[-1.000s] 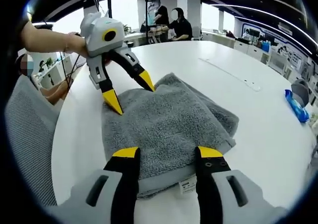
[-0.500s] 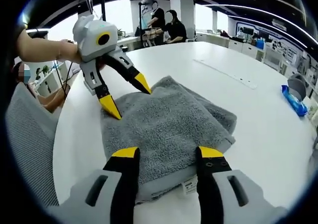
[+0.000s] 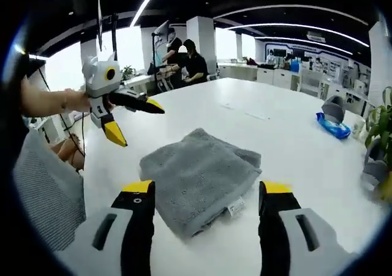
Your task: Fold the towel on the table until its edges align and the towel forms a compact rectangular stack.
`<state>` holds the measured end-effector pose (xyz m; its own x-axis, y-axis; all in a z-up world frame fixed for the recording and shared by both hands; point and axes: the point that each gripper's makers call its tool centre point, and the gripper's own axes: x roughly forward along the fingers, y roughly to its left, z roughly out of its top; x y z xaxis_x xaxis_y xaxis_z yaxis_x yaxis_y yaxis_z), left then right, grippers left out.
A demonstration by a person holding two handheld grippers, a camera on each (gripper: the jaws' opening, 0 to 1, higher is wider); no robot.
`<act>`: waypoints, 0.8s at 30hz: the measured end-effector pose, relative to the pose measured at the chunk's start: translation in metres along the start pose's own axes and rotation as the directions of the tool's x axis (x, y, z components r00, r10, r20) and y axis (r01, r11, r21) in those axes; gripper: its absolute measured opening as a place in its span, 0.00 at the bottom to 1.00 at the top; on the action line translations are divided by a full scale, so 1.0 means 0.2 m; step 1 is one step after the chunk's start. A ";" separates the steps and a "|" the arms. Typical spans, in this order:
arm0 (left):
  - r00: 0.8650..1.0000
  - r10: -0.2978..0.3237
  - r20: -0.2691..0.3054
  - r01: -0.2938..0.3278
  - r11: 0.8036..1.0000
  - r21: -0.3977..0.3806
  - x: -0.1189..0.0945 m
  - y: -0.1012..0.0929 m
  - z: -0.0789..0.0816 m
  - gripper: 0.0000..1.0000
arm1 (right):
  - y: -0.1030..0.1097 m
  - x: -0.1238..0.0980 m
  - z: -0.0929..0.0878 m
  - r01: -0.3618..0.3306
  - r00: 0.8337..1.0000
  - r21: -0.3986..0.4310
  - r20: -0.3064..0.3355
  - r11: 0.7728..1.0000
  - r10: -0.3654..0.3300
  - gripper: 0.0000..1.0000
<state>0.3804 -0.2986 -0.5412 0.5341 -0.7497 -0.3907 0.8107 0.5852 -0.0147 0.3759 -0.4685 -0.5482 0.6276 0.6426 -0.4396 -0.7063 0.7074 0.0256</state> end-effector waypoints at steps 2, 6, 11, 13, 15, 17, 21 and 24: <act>0.997 0.045 0.057 -0.042 0.998 -0.041 -0.08 -0.02 0.05 0.86 | -0.01 -0.08 0.03 0.048 0.998 -0.006 0.042 0.999 -0.048 0.82; 0.985 0.116 0.128 -0.108 0.992 -0.068 -0.23 -0.07 0.12 0.99 | -0.03 -0.28 0.09 0.134 0.984 0.030 0.110 0.991 -0.137 0.99; 0.958 0.229 0.173 -0.221 0.973 -0.065 -0.42 -0.12 0.15 0.99 | -0.01 -0.51 0.12 0.225 0.959 0.016 0.174 0.974 -0.224 0.99; 0.949 0.250 0.190 -0.236 0.967 -0.095 -0.47 -0.15 0.15 0.99 | 0.01 -0.60 0.16 0.258 0.939 0.006 0.231 0.966 -0.253 0.99; 0.945 0.266 0.190 -0.251 0.963 -0.101 -0.50 -0.20 0.12 0.99 | 0.03 -0.67 0.14 0.295 0.926 -0.002 0.245 0.955 -0.286 0.99; 0.942 0.283 0.181 -0.272 0.959 -0.085 -0.51 -0.24 0.09 0.99 | 0.06 -0.71 0.10 0.300 0.929 0.009 0.225 0.954 -0.294 0.99; 0.929 0.305 0.211 -0.291 0.952 -0.091 -0.53 -0.33 0.09 0.99 | 0.10 -0.75 0.03 0.313 0.927 0.015 0.211 0.950 -0.309 0.99; 0.914 0.309 0.263 -0.290 0.951 -0.109 -0.51 -0.39 0.14 0.99 | 0.12 -0.76 -0.02 0.313 0.933 -0.003 0.186 0.950 -0.307 0.99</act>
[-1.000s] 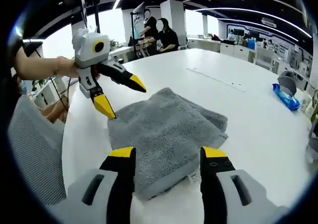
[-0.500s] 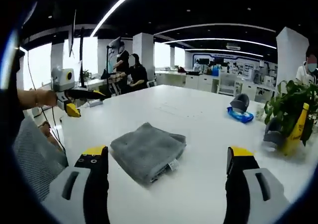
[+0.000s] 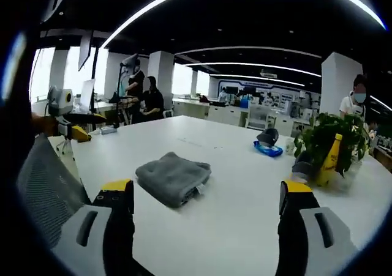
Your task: Fold the towel on the table until its edges align and the towel forms a compact rectangular stack.
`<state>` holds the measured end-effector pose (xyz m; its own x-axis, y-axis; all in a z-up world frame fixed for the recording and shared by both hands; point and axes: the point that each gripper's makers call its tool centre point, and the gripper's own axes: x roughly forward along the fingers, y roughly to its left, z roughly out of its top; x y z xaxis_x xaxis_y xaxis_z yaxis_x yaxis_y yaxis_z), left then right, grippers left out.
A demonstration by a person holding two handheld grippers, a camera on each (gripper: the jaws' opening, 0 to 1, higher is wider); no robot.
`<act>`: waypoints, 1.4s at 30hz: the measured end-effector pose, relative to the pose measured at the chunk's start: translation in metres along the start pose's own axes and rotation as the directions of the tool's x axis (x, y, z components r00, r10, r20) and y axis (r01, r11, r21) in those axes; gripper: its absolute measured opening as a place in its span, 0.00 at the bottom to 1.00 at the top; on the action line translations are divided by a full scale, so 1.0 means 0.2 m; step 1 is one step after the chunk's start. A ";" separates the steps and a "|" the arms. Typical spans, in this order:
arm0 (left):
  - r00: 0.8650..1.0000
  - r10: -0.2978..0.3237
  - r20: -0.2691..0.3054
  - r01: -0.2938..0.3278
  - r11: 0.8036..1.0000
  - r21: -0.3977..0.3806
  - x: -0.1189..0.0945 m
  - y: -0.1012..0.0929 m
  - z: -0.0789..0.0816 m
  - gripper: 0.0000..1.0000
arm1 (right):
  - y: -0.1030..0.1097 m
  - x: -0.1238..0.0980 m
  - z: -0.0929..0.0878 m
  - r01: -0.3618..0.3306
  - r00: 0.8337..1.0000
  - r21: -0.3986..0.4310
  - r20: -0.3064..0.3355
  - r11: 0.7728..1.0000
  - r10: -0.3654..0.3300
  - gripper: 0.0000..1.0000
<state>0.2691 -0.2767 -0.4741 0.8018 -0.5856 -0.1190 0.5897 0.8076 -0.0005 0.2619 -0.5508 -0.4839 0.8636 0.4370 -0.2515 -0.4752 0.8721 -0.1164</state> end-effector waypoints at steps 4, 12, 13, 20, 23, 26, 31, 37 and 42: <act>0.999 -0.036 -0.024 0.038 0.994 0.099 0.04 -0.06 -0.01 0.99 | -0.04 0.00 -0.01 0.036 0.999 0.007 0.003 0.999 -0.036 0.99; 0.998 0.031 -0.046 -0.023 0.986 0.163 0.03 -0.03 -0.03 0.99 | -0.03 0.00 0.02 0.043 0.999 -0.082 0.014 0.996 -0.042 0.97; 0.997 0.059 -0.045 -0.049 0.980 0.194 0.03 0.00 -0.03 0.99 | -0.02 0.01 0.01 0.038 0.999 -0.087 0.002 0.995 -0.038 0.97; 0.994 0.107 -0.017 -0.103 0.981 0.165 0.00 0.06 -0.01 0.99 | -0.01 0.01 -0.04 0.017 0.999 -0.108 -0.039 0.994 -0.022 0.94; 0.991 0.125 -0.045 -0.114 0.975 0.189 0.00 0.06 -0.03 0.99 | 0.00 0.01 -0.07 0.010 0.997 -0.131 -0.074 0.991 -0.020 0.93; 0.975 0.216 -0.056 -0.183 0.917 0.354 -0.03 0.12 -0.01 0.99 | -0.03 0.00 -0.14 0.028 0.986 -0.181 -0.155 0.983 -0.057 0.91; 0.963 0.257 -0.077 -0.218 0.918 0.332 -0.06 0.16 -0.05 0.99 | -0.01 0.00 -0.11 0.007 0.992 -0.125 -0.125 0.992 -0.022 0.93; 0.950 0.275 -0.150 -0.227 0.934 0.276 -0.07 0.19 -0.13 0.99 | 0.03 0.00 -0.13 -0.029 0.990 -0.145 -0.141 0.989 0.009 0.92; 0.945 0.259 -0.199 -0.199 0.940 0.279 -0.07 0.18 -0.18 0.99 | 0.03 -0.01 -0.11 -0.027 0.993 -0.156 -0.117 0.987 0.008 0.91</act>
<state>0.2756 -0.2381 -0.5086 0.8914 -0.3306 -0.3100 0.4217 0.8557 0.3000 0.2540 -0.5516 -0.5052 0.8338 0.4155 -0.3635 -0.5186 0.8153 -0.2577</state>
